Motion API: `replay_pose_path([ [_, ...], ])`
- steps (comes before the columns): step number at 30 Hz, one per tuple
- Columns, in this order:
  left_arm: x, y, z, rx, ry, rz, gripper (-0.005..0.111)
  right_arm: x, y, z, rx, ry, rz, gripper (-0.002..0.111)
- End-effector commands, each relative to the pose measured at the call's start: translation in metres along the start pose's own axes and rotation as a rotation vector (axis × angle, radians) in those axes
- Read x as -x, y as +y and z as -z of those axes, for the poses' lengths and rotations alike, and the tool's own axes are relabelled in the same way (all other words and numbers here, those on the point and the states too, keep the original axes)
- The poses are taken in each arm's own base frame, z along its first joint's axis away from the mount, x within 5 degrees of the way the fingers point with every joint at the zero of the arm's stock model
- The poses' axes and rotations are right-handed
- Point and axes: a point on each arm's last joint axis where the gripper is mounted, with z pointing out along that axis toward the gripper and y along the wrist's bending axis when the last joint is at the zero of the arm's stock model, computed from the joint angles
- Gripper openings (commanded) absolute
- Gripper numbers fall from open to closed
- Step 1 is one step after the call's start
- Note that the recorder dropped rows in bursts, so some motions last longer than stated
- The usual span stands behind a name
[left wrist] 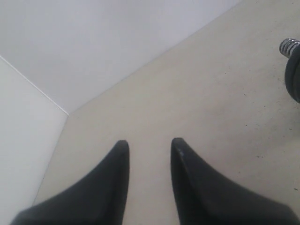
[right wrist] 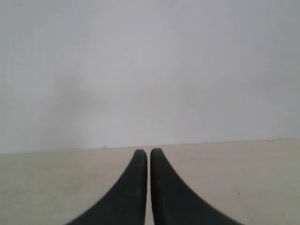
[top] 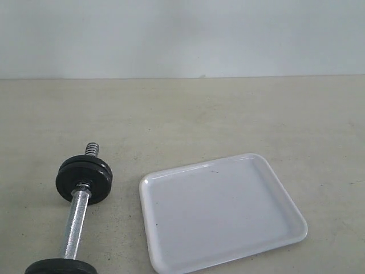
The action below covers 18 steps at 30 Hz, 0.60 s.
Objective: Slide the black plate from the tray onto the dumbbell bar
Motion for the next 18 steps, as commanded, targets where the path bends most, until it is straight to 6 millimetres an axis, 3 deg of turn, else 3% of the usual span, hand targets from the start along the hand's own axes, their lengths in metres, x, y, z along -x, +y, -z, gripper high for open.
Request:
replay_pose_path([
  [1,-0.001,0.0,0.0,0.012,-0.003,-0.001,0.027,0.004,-0.003,0.008,-0.043,-0.082,-0.019,0.001],
  [7,0.0,0.001,0.0,0.013,-0.004,-0.001,0.027,0.002,-0.007,0.009,-0.136,-0.064,-0.034,0.001],
  [18,0.0,0.001,0.0,0.013,-0.004,-0.001,0.027,-0.007,-0.004,0.009,-0.113,0.03,-0.033,0.001],
])
